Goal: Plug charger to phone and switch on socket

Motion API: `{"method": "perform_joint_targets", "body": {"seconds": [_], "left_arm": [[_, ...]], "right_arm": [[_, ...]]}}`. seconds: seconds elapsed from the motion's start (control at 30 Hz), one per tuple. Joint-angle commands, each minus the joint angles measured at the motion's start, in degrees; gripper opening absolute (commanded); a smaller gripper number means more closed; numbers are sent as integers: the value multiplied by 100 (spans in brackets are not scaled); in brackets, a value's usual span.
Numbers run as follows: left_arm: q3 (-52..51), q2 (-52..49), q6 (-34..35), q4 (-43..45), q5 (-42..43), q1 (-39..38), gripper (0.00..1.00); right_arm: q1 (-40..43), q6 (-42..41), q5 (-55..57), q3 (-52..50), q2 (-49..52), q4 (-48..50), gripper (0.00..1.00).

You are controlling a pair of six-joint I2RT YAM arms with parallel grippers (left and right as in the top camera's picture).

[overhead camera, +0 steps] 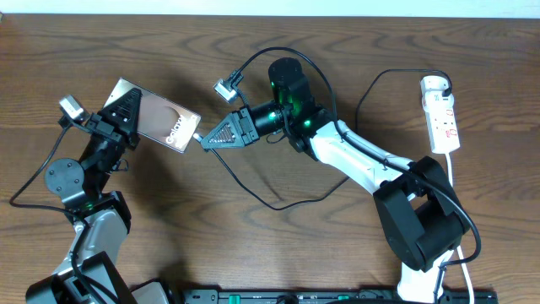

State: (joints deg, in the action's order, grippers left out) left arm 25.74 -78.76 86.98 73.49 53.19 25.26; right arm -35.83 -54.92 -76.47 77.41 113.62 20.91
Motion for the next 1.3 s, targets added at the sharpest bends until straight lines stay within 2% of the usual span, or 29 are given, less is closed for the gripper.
{"method": "perform_joint_targets", "body": {"seconds": [0.0,0.9,1.27], "left_arm": [[-13,55,-33,74,26,-81,7],[-13,55,-31,83,289,-81,7],[-13,55,79,422,560,-87,7]], "right_arm": [[-101,-33,-9,76,-35,39,1],[-101,184,-448,76,-35,37,1],[-101,186,-450,76,-35,37,1]]}}
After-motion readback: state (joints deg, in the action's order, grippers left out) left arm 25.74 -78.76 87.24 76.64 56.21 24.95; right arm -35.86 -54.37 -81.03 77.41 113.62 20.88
